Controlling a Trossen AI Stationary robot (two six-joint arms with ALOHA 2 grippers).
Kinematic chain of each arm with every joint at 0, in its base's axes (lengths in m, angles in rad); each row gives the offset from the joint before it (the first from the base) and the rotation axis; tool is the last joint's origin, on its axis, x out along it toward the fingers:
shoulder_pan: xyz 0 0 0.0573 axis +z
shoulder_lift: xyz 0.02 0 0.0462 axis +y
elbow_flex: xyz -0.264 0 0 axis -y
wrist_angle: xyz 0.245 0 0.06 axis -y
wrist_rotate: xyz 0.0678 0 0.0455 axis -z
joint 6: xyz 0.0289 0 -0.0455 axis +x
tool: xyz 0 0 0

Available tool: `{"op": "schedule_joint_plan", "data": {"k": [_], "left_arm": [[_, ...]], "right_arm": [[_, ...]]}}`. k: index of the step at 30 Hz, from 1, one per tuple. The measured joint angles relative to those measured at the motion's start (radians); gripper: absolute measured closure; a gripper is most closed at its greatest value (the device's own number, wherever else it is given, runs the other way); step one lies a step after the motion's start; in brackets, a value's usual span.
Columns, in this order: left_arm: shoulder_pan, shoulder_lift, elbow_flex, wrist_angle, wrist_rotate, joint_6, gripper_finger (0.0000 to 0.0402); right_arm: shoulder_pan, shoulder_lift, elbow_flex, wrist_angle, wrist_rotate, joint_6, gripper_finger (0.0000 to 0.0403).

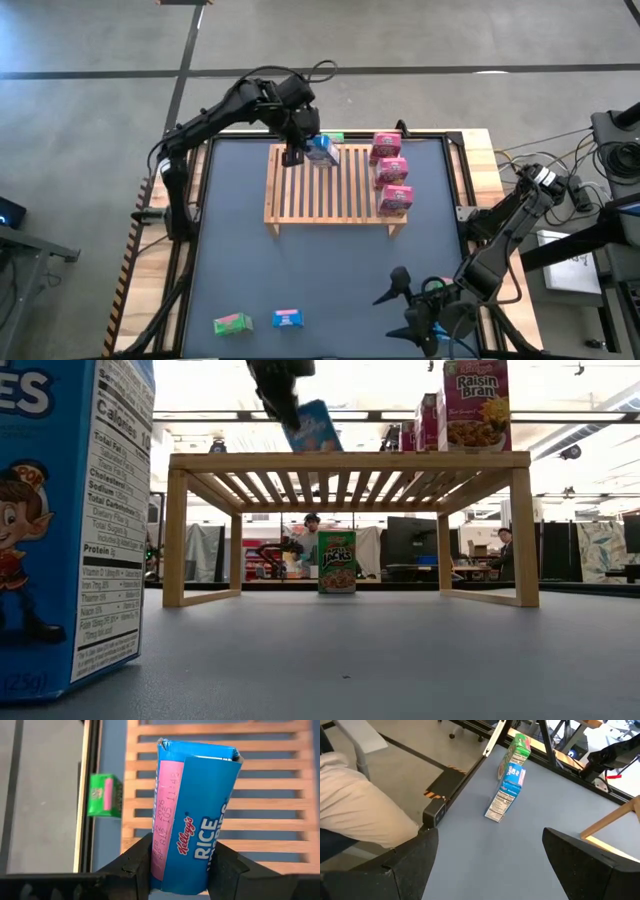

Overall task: Stack cereal on shelf
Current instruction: Put the top left blue cereal box on the shelf

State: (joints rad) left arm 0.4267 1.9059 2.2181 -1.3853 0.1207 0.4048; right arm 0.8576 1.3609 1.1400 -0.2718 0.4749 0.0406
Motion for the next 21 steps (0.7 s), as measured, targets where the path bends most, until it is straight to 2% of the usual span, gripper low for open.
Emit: {"op": "schedule_joint_plan", "data": {"k": [13, 21], "left_arm": [[0.005, 0.039, -0.004, 0.038, 0.011, 0.001, 0.0275], [0.007, 0.050, -0.004, 0.063, -0.056, -0.016, 0.0247]], "right_arm": [[-0.004, 0.000, 0.000, 0.000, 0.000, 0.012, 0.0055], [-0.004, 0.000, 0.000, 0.000, 0.000, 0.012, 0.0055]]}}
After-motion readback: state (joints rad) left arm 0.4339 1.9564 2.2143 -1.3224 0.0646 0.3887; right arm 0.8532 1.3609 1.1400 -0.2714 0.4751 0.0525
